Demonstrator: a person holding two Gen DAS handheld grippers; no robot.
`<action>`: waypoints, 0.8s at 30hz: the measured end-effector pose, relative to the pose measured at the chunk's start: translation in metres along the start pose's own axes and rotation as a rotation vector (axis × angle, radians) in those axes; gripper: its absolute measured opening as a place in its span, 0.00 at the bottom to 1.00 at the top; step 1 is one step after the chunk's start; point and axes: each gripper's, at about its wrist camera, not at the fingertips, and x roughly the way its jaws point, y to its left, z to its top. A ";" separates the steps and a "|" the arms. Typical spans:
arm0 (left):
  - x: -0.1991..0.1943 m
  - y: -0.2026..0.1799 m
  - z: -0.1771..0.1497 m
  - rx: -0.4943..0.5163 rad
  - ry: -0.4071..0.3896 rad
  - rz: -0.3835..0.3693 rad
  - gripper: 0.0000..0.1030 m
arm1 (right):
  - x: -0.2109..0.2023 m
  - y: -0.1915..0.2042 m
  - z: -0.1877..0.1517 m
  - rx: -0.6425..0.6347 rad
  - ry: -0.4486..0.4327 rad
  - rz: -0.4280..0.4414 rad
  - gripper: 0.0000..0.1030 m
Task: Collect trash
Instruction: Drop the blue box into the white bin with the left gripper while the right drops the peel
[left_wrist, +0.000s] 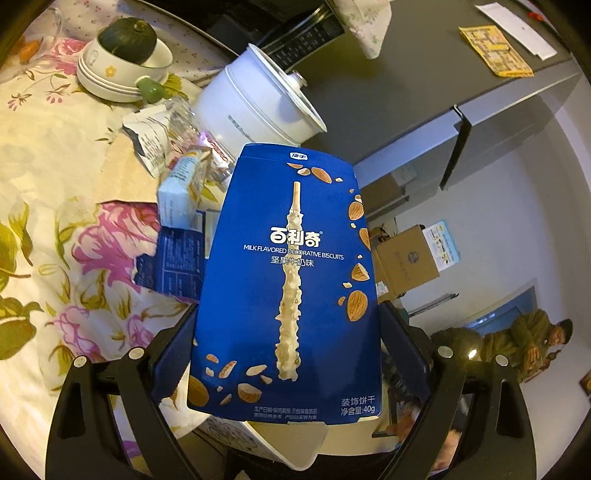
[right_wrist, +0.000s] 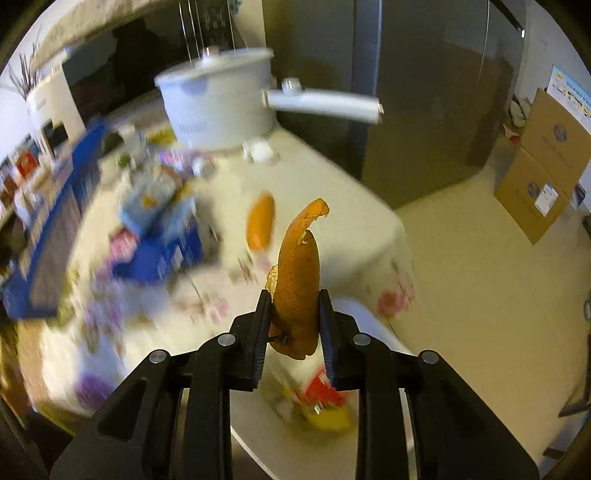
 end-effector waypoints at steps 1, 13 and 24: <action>0.001 -0.002 -0.002 0.004 0.005 0.000 0.88 | 0.004 -0.003 -0.009 -0.001 0.031 -0.004 0.27; 0.031 -0.022 -0.029 0.052 0.095 0.001 0.88 | -0.010 -0.028 -0.066 -0.022 -0.014 -0.290 0.91; 0.086 -0.050 -0.077 0.133 0.266 0.011 0.88 | -0.025 -0.054 -0.064 0.060 -0.062 -0.308 0.92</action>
